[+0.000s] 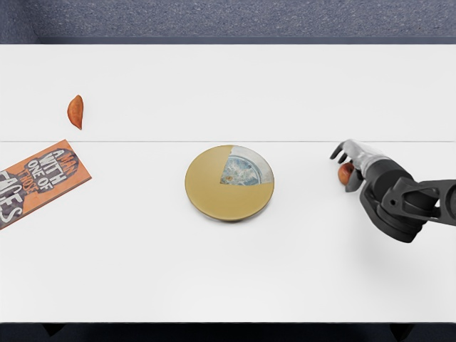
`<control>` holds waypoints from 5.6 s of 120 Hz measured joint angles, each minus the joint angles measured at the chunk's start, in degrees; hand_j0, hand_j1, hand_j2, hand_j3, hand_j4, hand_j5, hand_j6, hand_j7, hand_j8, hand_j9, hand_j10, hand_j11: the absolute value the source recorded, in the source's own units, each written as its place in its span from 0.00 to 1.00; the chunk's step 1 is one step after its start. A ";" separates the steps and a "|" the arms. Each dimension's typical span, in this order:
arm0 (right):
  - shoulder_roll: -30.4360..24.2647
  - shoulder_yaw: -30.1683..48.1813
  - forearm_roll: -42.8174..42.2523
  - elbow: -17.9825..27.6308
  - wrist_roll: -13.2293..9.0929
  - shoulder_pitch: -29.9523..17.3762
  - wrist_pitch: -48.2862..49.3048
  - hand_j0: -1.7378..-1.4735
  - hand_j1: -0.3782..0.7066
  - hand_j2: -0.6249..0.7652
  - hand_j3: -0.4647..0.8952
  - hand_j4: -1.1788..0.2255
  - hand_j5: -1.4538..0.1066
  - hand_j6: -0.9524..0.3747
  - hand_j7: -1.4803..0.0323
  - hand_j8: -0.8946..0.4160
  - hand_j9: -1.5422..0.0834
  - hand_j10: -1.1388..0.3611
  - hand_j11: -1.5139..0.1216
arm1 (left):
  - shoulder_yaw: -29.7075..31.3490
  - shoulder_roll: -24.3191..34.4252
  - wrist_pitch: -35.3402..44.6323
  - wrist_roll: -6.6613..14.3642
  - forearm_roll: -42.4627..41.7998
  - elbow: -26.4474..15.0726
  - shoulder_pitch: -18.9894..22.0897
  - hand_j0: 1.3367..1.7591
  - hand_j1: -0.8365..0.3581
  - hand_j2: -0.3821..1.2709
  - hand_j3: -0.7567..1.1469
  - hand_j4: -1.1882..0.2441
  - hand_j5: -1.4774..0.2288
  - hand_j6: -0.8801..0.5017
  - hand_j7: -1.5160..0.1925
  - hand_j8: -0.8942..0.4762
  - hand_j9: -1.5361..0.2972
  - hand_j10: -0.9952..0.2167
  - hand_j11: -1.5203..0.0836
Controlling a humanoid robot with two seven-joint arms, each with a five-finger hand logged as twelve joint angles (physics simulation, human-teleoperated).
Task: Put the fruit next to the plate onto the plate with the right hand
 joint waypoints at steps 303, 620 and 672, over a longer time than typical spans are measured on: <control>-4.61 1.87 0.00 6.03 0.03 4.21 1.52 0.30 0.58 0.49 0.34 0.44 0.45 0.37 0.49 0.28 0.49 0.39 0.47 | -0.10 0.00 0.00 0.01 0.00 -0.01 -0.18 0.76 0.99 0.23 0.40 0.83 0.87 0.64 0.89 0.65 0.84 0.82 0.95; 18.35 12.26 12.35 3.56 0.00 14.23 4.52 0.30 0.13 0.47 0.34 0.76 0.83 0.65 0.88 0.61 0.86 0.68 0.83 | 0.08 0.00 0.00 0.01 0.08 0.21 0.00 0.76 0.99 0.23 0.40 0.83 0.87 0.64 0.89 0.65 0.84 0.82 0.95; 7.46 52.73 29.82 6.71 0.00 -8.64 40.25 0.30 0.04 0.45 0.34 0.83 0.92 0.71 0.97 0.67 0.94 0.75 0.91 | 0.08 0.00 0.00 0.01 0.21 0.26 0.00 0.76 0.99 0.23 0.40 0.83 0.87 0.64 0.89 0.65 0.84 0.82 0.95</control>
